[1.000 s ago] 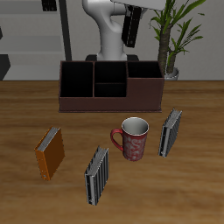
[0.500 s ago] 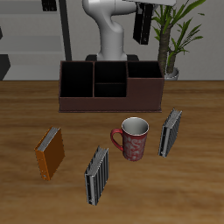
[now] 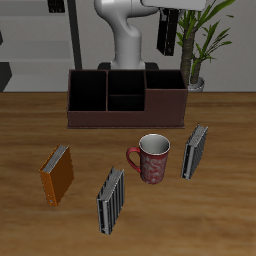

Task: Place the black book into the back desk caddy's right compartment

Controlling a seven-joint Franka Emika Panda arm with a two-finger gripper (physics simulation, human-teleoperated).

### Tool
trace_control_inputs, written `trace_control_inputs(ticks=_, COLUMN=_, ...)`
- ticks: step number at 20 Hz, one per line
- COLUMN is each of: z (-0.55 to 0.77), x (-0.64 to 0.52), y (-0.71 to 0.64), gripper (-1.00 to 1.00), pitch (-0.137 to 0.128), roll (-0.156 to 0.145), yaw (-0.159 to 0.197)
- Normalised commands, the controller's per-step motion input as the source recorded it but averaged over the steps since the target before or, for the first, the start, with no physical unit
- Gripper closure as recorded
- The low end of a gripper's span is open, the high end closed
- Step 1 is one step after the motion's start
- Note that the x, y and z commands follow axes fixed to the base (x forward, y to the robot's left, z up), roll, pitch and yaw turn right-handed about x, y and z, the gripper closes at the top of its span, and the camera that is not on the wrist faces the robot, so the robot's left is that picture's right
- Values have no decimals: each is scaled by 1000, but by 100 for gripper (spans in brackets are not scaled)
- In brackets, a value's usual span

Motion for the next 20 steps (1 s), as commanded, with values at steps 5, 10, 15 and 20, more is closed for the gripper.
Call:
trace_control_inputs(ticks=5, z=-141, x=63, y=197, gripper=100, pitch=23, roll=45, yaw=-17)
trace_control_inputs(ticks=10, z=-131, x=34, y=204, gripper=100, pitch=21, roll=42, yaw=-6)
trace_control_inputs(ticks=15, z=-158, x=3, y=23, gripper=100, pitch=24, roll=19, yaw=-25)
trace_control_inputs(ticks=20, z=-74, x=-29, y=-30, gripper=100, pitch=16, roll=0, yaw=-17)
